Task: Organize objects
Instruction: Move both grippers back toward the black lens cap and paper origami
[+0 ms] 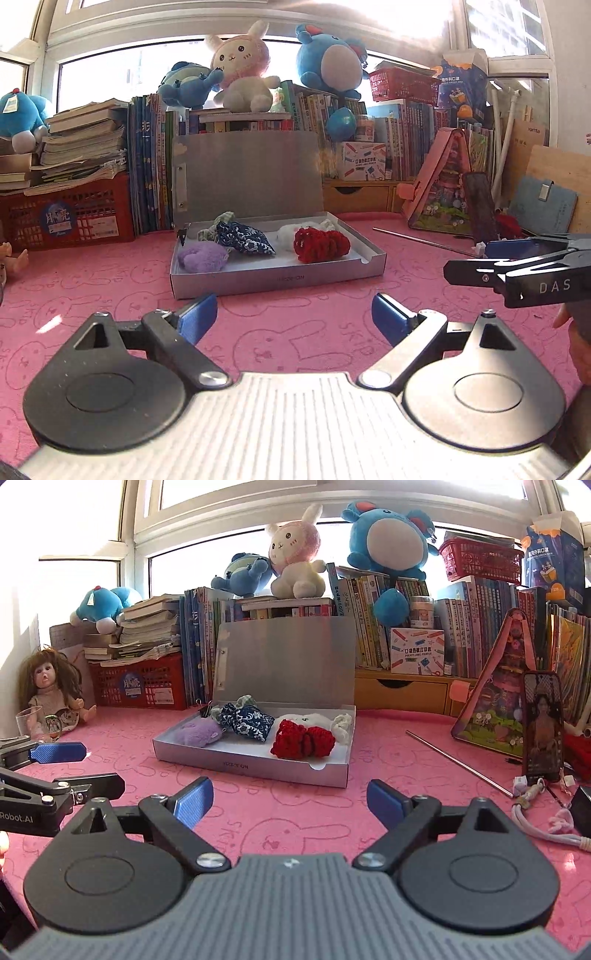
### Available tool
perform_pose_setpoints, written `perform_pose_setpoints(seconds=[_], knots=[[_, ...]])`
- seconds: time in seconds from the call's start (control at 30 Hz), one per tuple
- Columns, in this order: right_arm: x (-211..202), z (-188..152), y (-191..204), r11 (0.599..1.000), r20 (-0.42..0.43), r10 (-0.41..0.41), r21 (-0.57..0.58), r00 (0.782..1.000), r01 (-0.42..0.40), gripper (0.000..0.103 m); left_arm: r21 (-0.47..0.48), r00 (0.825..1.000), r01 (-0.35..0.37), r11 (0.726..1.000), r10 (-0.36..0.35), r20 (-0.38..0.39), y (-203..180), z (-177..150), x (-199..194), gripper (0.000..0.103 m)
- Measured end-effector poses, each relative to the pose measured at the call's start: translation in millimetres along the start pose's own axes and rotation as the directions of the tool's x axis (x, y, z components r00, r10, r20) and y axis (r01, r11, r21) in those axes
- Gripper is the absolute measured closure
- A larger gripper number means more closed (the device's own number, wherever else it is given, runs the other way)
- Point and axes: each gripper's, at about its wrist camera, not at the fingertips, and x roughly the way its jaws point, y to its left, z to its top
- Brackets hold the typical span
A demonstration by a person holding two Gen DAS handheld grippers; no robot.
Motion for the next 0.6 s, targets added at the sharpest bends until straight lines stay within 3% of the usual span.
perform_pose_setpoints(seconds=[0.33,0.6], knots=[[-24.0,-46.9,11.9,0.995,0.022,-0.093,0.027,0.995,0.092,0.009,-0.051,0.997,-0.004,0.999,0.000,-0.083,1.3,-43.3,-15.2,0.009],[-24.1,-71.3,18.9,0.992,-0.049,-0.125,0.008,0.991,0.126,0.011,-0.050,0.992,-0.035,0.998,0.029,-0.119,-2.3,-63.2,-19.3,0.009]])
